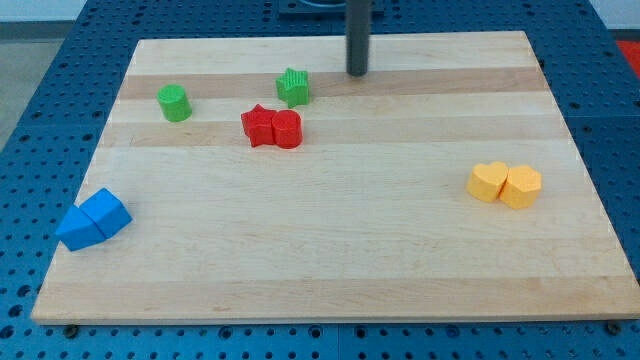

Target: Move the green star to the right of the green circle

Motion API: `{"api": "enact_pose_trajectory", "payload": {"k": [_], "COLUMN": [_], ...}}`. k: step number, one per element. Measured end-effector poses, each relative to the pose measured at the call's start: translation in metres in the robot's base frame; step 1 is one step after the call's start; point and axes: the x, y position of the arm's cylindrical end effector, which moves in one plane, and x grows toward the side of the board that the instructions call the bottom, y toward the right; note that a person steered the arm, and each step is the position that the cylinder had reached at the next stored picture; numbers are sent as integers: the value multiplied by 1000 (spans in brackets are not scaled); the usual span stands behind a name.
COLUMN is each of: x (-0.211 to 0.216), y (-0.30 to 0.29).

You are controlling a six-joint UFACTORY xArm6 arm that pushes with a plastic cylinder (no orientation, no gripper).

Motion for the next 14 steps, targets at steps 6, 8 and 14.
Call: {"api": "enact_pose_trajectory", "payload": {"k": [6,8,14], "x": [2,24,50], "y": [-51,-4,-105]}}
